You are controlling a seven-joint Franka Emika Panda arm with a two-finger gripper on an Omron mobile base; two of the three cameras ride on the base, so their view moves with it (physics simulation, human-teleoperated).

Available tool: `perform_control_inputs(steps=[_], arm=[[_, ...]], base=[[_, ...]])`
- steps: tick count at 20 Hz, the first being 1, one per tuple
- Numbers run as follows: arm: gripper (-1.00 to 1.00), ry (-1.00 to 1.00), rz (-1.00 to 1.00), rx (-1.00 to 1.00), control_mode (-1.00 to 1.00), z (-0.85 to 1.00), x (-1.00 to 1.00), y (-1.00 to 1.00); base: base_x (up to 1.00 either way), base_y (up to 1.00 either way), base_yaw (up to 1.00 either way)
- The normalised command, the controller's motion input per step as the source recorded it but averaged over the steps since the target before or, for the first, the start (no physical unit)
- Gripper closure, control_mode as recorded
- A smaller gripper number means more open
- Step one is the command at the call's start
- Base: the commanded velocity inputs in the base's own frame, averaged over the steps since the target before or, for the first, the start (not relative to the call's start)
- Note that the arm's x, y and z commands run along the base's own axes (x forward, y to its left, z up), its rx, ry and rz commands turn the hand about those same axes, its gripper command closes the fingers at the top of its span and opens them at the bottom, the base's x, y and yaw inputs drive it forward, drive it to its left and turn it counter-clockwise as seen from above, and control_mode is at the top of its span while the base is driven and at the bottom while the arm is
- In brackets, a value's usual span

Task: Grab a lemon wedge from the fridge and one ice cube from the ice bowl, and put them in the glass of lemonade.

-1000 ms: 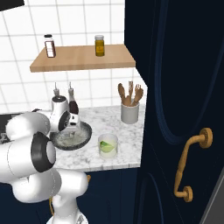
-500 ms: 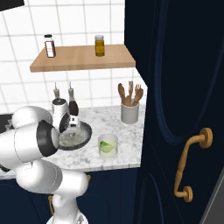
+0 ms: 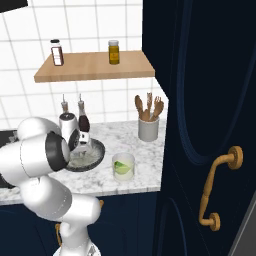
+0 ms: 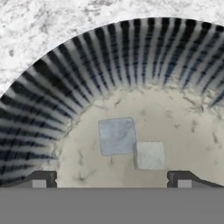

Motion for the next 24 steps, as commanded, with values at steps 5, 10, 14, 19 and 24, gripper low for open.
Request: perform_control_inputs(steps=[5, 10, 14, 19, 24], arm=[[-1.00, -0.05, 0.00, -0.02, -1.00, -0.18, 0.06, 0.00], [-1.00, -0.05, 0.00, -0.01, -1.00, -0.17, 0.12, 0.00], [-1.00, -0.07, 0.00, -0.01, -1.00, -0.12, 0.11, 0.00], [-1.00, -0.06, 0.00, 0.00, -1.00, -0.08, 0.07, 0.00], [-1.00, -0.03, 0.00, 0.00, -1.00, -0.09, 0.00, 0.00]], base=[[0.00, 0.00, 0.00], [0.00, 0.00, 0.00], [0.00, 0.00, 0.00], [0.00, 0.00, 0.00], [0.00, 0.00, 0.00]])
